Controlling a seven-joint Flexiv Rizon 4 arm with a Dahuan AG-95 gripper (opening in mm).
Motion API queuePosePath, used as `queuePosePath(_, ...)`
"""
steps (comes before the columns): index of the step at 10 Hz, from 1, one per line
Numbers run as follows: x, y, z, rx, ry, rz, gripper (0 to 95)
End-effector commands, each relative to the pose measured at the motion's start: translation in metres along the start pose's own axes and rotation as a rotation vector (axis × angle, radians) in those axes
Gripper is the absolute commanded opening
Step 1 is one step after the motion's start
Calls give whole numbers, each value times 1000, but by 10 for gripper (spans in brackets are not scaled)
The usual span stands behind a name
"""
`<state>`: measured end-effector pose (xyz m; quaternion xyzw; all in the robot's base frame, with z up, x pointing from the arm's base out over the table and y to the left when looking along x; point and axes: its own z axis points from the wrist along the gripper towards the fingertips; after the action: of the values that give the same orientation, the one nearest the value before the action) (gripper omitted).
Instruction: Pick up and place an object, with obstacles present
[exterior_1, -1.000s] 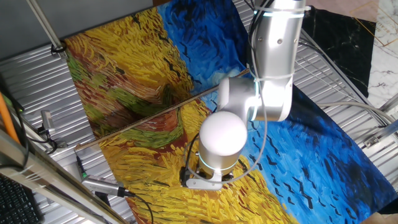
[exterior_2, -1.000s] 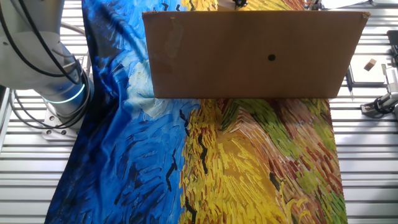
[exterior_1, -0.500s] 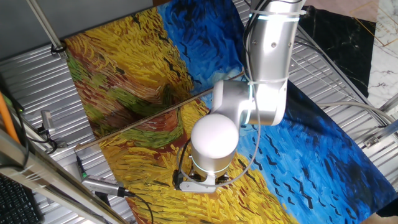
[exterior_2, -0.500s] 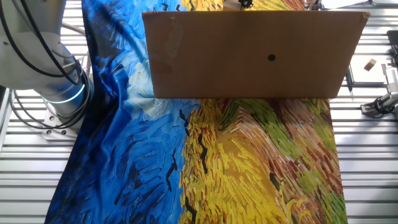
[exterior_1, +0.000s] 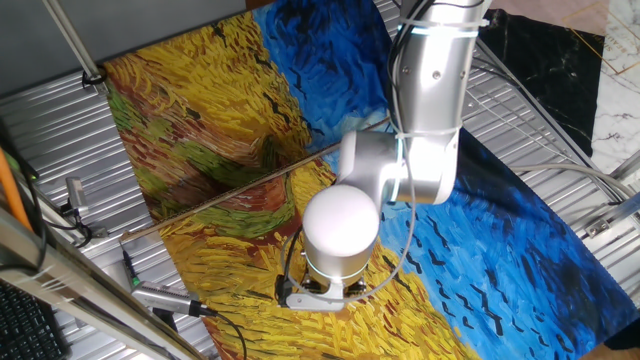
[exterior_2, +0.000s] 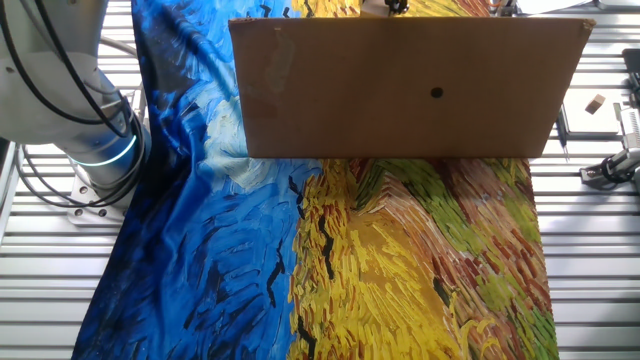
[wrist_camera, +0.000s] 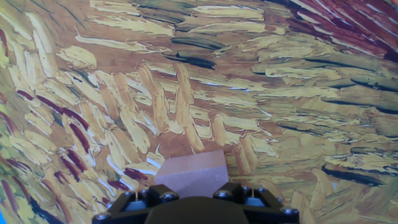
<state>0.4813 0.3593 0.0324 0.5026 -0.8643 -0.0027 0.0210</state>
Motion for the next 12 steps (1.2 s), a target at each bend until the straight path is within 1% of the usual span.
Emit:
queuePosePath(1, 0, -1, 2, -2, 0, -9, 0)
queuePosePath(3, 0, -2, 4, -2, -2, -12, 0)
queuePosePath(6, 0, -2, 5, -7, -7, -14, 0)
queuePosePath(7, 0, -2, 5, -12, -15, -19, 380)
queuePosePath(8, 0, -2, 3, -13, -17, -23, 570)
queuePosePath(12, 0, -1, 2, -15, -24, -24, 570)
